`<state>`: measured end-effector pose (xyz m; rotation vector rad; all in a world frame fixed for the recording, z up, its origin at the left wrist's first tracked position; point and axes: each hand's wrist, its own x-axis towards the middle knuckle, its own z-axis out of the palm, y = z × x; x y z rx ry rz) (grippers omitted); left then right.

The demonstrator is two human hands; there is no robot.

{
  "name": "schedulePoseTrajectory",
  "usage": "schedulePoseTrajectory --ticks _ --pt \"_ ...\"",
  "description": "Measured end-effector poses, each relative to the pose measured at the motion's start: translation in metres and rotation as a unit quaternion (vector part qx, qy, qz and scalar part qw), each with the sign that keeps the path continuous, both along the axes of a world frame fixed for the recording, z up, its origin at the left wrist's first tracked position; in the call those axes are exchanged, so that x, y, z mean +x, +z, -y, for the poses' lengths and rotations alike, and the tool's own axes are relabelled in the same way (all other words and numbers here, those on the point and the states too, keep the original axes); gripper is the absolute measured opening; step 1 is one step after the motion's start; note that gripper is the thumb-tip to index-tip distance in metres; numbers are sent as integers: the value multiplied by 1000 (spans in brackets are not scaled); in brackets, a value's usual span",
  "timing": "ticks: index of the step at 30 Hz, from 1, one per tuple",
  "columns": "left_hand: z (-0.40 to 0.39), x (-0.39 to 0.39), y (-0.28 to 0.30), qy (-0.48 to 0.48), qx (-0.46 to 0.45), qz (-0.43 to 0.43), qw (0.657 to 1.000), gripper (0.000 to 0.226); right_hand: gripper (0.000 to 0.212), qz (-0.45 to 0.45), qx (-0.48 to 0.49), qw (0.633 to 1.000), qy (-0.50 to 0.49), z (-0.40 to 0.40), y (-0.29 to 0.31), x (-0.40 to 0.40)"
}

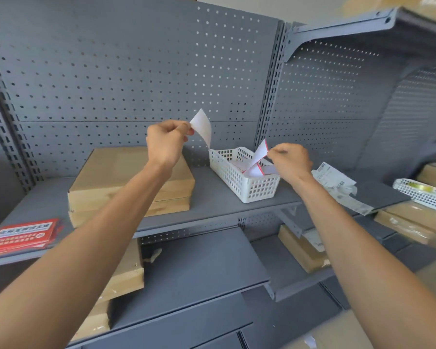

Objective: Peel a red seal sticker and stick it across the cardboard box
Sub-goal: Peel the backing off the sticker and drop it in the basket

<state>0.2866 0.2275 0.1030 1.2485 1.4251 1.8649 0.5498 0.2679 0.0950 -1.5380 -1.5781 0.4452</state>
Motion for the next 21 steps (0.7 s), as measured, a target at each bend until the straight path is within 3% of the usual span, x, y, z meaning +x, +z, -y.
schedulePoseTrajectory --ticks 6,12,18,21 --pt "-8 16 -2 -5 -8 -7 1000 22 23 44 -63 996 -34 3 -9 22" --pt "-9 19 -3 -4 -7 -4 1000 21 18 25 -66 996 -53 1 -3 20" --pt "-4 14 -4 -4 5 -14 1000 22 17 14 20 998 -63 4 4 7" --pt "2 15 -3 8 19 -33 999 20 14 -13 56 998 12 11 12 -15"
